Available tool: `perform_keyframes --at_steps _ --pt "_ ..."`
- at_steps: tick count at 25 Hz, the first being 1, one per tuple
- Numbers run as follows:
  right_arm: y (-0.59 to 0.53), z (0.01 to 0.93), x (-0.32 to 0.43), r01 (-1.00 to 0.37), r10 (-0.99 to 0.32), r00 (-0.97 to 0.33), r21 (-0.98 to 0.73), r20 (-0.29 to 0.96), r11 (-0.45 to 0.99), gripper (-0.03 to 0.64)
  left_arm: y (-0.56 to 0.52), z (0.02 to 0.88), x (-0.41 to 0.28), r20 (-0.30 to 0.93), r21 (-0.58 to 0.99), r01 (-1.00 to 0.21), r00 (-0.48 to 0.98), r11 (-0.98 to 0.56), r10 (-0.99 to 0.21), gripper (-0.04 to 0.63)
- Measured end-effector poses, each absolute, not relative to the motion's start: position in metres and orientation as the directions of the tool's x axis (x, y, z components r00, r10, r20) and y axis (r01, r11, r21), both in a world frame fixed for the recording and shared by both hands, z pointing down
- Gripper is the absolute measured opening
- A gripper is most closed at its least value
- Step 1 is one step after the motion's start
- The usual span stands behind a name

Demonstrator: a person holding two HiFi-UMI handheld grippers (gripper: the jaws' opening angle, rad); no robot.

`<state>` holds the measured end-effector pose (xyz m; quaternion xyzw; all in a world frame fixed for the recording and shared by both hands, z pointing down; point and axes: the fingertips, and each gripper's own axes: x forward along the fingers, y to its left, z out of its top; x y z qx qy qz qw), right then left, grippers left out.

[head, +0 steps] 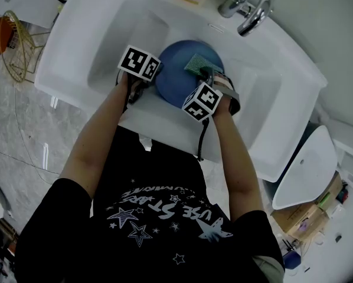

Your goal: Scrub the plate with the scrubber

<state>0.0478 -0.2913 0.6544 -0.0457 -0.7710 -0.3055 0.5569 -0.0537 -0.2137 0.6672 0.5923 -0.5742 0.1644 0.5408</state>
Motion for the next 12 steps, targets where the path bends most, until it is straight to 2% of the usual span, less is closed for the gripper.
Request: perform_keyframes --at_steps 12 --pt "-0.248 0.659 0.091 0.416 -0.093 -0.221 0.18 0.971 0.891 0.104 -0.215 0.67 -0.053 0.822 0.441 -0.862 0.276 0.25 -0.499 0.063"
